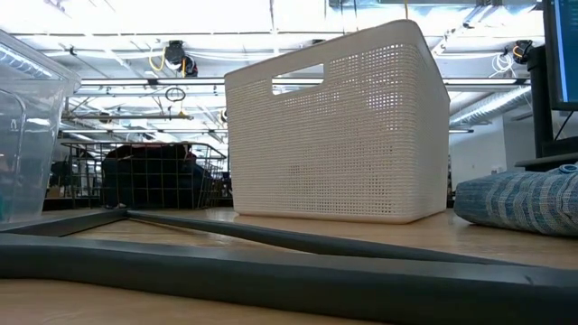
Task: Pick & Place Cloths
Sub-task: Put the blue polo shirt into the white bin
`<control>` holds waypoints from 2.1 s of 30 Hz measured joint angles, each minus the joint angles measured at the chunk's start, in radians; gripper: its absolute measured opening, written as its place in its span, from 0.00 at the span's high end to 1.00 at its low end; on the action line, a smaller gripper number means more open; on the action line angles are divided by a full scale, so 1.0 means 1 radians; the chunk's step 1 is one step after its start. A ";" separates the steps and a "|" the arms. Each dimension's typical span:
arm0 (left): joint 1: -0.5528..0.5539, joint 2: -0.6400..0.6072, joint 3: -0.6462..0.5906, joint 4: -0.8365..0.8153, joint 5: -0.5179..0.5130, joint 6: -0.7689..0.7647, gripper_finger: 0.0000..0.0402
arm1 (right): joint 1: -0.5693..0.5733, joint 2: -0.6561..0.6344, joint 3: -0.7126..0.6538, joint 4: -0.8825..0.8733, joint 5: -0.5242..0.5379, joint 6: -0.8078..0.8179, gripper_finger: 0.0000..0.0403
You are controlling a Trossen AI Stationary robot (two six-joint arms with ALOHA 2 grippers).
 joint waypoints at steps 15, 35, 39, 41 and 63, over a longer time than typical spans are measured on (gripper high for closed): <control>-0.009 -0.427 -0.754 0.550 -0.001 -0.081 0.99 | -0.031 0.000 -0.001 -0.051 -0.156 0.109 0.70; -0.065 -0.599 -0.917 0.509 0.009 -0.076 0.97 | -0.285 -0.001 -0.042 -0.165 -0.285 0.775 0.30; -0.071 -0.621 -0.917 0.466 0.011 -0.064 0.99 | -0.313 -0.001 -0.092 -0.150 -0.286 0.873 0.30; -0.074 -0.633 -0.917 0.447 0.011 -0.064 0.99 | -0.330 -0.001 -0.114 -0.134 -0.285 0.898 0.30; -0.077 -0.700 -0.996 0.451 0.055 -0.132 0.99 | -0.468 -0.010 -0.615 0.472 -0.332 1.089 0.30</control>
